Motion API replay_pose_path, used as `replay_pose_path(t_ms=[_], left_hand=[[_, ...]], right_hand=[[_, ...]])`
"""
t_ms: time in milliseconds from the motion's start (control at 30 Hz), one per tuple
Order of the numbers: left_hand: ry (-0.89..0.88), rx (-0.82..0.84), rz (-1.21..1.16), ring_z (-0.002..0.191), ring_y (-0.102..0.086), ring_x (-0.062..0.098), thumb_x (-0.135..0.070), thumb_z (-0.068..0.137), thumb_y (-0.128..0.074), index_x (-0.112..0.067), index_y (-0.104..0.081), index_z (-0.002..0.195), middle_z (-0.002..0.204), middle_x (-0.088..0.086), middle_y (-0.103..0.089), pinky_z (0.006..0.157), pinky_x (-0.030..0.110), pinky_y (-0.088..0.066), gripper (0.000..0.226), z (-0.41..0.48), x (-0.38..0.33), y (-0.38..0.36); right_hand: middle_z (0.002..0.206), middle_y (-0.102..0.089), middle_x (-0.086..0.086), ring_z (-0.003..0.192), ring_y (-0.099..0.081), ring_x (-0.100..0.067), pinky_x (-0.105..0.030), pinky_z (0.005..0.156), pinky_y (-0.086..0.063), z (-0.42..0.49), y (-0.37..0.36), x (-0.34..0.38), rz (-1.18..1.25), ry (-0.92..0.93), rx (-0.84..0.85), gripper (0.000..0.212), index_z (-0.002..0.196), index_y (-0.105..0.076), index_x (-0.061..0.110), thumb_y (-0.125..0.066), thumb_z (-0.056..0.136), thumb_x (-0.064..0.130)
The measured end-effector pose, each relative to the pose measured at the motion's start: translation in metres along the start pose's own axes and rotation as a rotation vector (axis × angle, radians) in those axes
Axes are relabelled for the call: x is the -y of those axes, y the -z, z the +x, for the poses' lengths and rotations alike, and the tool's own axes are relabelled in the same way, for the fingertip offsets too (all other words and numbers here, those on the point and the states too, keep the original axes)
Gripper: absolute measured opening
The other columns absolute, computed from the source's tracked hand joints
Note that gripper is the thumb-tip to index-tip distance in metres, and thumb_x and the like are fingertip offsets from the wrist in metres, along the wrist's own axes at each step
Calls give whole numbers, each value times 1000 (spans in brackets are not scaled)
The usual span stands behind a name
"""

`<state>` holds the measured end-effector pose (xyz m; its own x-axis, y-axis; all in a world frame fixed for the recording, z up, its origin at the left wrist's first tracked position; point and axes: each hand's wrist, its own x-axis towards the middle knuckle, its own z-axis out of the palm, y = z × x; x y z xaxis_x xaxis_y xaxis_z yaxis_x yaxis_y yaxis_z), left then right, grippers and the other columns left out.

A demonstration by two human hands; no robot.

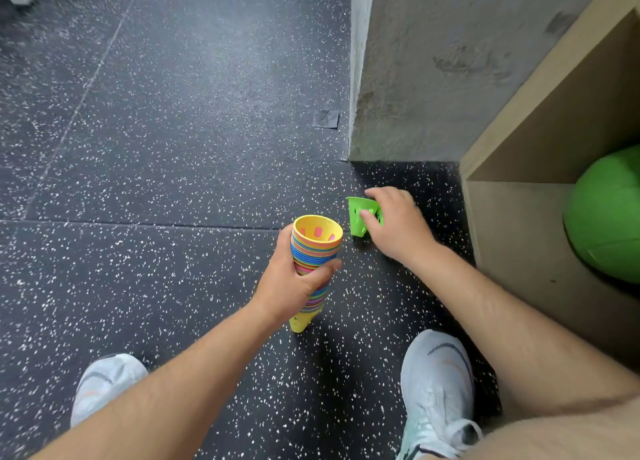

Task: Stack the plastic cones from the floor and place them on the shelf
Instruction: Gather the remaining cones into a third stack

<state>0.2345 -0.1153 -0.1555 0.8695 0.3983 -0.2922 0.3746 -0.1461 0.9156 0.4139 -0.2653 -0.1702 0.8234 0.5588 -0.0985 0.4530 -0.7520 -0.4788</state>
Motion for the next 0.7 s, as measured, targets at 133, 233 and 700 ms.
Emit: replay_pose_path(t_ms=[133,233,700], left_hand=[[13,-2,2,96,-68,1,-32,84,-85,-40,-42,129,104,-25,-67,95,30,-55,62,-1,-1,2],[27,-6,1,96,-68,2,-34,84,-85,-38,-44,128,104,-23,-68,94,32,-55,60,-3,-2,2],[55,-35,-71,90,-72,8,-27,85,-85,-35,-46,127,101,-10,-72,84,25,-58,58,1,-3,1]], right_hand=[[144,-49,-3,132,-40,-28,-42,108,-33,24,-12,-13,-181,-13,84,50,144,-46,19,-54,99,40],[138,-53,-6,129,-42,-31,-42,105,-33,32,-20,-18,-303,-20,111,44,139,-50,24,-50,100,44],[85,-54,-1,81,-49,-20,-31,65,-30,8,37,20,294,46,-74,21,103,-56,13,-43,107,28]])
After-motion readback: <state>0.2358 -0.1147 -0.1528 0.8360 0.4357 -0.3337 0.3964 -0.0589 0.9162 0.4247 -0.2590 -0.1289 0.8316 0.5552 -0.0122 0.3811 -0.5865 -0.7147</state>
